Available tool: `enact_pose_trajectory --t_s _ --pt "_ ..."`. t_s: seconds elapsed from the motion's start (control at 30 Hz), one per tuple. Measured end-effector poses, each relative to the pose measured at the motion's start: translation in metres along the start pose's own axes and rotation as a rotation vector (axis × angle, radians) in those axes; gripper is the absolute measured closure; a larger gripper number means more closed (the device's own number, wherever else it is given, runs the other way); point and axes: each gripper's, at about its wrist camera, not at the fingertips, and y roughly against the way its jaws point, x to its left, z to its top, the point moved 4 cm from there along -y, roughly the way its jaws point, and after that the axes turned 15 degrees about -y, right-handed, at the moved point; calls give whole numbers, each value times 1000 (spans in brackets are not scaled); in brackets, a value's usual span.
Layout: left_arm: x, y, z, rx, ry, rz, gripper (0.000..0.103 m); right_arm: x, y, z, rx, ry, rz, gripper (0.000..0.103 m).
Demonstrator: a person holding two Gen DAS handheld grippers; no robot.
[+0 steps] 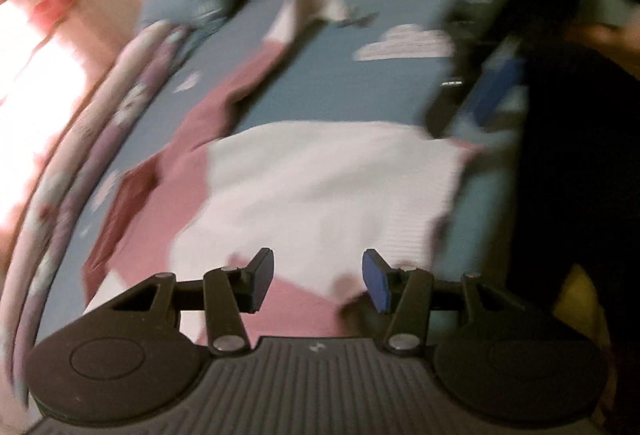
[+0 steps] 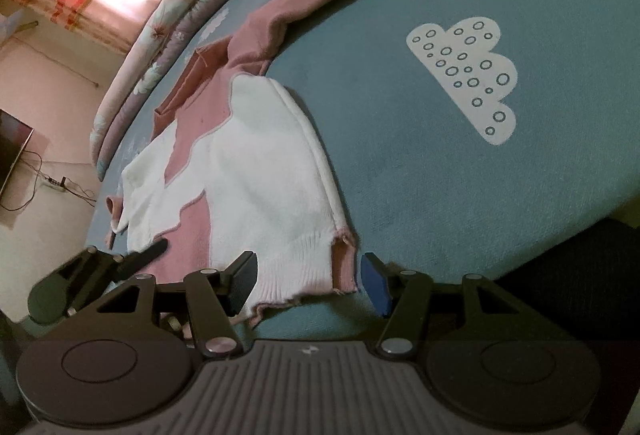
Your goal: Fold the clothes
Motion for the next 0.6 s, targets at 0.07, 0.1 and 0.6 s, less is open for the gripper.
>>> enact_pose_trajectory --t_s 0.07,0.1,0.6 --pt "-11 0 7 -32 -25 -43 52 -1 -2 0 5 -4 -5 41" --pt "-15 -2 11 -43 -36 -54 52 -1 -3 -1 7 -8 -9 41" --pt "-21 -21 12 24 25 -8 95 12 -1 -2 -31 137 -63 41"
